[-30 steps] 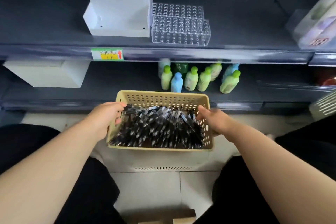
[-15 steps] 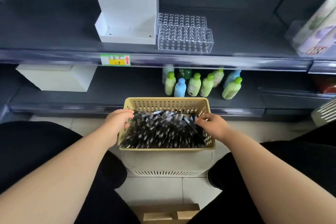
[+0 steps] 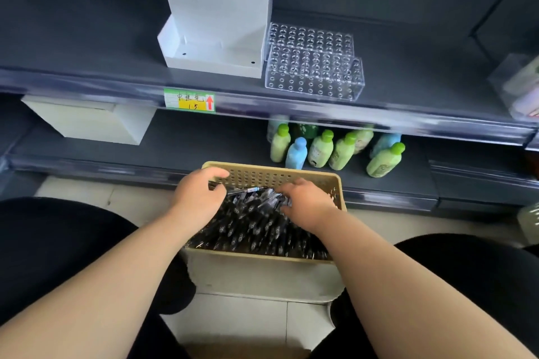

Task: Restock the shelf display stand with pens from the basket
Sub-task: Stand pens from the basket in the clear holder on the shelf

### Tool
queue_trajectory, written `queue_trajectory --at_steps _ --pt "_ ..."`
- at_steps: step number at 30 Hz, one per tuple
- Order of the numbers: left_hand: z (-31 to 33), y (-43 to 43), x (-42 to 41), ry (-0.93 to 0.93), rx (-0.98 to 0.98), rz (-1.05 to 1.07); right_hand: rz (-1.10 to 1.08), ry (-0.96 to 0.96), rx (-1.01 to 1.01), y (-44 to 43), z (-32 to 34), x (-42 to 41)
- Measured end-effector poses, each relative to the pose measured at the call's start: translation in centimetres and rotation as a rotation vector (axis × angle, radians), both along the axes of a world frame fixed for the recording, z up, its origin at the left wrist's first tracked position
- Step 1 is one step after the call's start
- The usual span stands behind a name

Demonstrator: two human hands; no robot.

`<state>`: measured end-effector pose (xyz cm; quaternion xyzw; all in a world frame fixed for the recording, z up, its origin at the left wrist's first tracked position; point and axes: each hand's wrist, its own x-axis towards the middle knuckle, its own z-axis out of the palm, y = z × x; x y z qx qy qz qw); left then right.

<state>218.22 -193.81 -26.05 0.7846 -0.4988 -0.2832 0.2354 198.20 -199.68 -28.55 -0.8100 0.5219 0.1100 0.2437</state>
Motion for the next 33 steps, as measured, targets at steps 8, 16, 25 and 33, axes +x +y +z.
queue_trajectory --at_steps 8,16,25,33 --pt "1.1 1.5 -1.3 0.125 -0.043 0.071 -0.521 -0.621 -0.155 -1.7 5.8 0.3" --pt "-1.6 -2.3 -5.8 -0.224 0.231 -0.228 -1.244 -1.378 0.761 3.4 7.4 -3.6" --pt "-2.3 -3.7 -4.7 -0.401 0.517 -0.166 -0.998 -1.396 0.584 5.4 8.5 -3.8" --pt "7.1 -3.2 -3.6 0.49 0.146 -0.171 -0.826 -1.196 -0.089 -1.3 14.5 -4.6"
